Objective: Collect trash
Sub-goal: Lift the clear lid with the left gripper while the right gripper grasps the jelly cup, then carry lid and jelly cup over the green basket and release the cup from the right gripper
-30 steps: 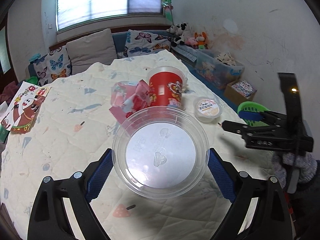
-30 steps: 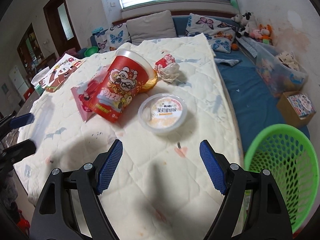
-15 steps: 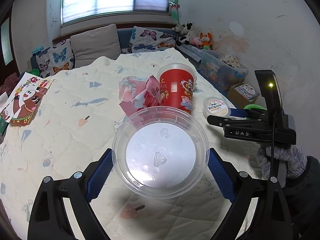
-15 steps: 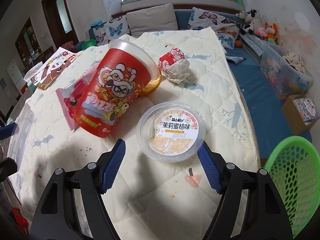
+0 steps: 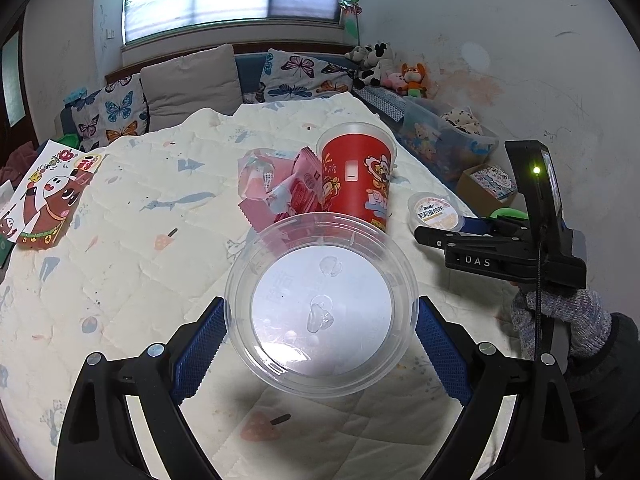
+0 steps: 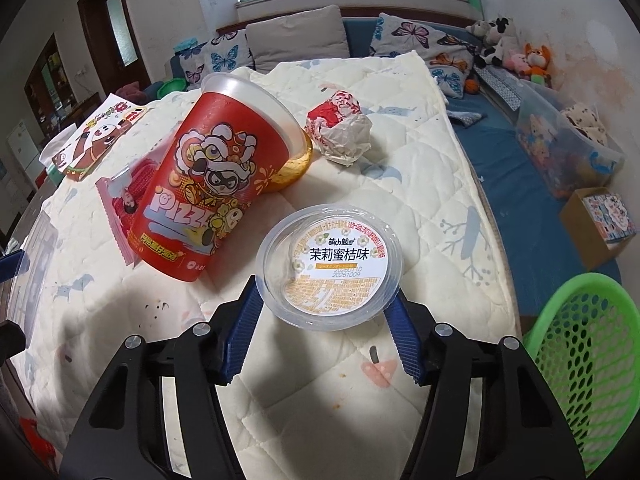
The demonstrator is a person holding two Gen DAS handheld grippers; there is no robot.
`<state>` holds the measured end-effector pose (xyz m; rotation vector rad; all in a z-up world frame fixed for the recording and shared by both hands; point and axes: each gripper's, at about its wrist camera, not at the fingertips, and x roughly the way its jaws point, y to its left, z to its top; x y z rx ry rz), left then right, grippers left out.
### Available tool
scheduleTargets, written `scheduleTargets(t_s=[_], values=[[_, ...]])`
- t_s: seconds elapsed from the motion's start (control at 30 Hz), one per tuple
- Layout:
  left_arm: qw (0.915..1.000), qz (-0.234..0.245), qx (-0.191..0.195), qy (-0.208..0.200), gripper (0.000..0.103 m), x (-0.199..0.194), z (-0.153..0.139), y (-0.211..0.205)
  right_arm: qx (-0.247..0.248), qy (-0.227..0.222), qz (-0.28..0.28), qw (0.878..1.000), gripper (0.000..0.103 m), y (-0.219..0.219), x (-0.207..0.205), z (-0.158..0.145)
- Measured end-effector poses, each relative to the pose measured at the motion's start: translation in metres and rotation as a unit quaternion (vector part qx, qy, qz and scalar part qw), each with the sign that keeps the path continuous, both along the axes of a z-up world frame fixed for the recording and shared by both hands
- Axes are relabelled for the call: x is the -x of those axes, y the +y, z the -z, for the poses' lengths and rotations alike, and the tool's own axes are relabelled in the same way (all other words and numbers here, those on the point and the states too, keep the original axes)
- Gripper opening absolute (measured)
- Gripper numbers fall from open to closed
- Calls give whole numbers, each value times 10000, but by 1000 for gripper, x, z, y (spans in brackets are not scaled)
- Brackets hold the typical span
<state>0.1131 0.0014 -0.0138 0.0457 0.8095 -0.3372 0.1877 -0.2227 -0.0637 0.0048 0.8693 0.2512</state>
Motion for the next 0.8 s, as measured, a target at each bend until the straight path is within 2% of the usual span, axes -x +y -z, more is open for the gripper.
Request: scheduleTargets(t_s=[0.23,0.27,0.8], values=[[10000,42,12,-34,89,1,-3,-3,-66,-51,31,10000,61,-5,8,-3],[10000,48,18,-38,89,1,-4,-4,-69,-66,34,9999,56,-6,10,-4],[9992,387,59,-80,89,4,-13,-42,-150,-255,200,9994,55,-41,66,-18]])
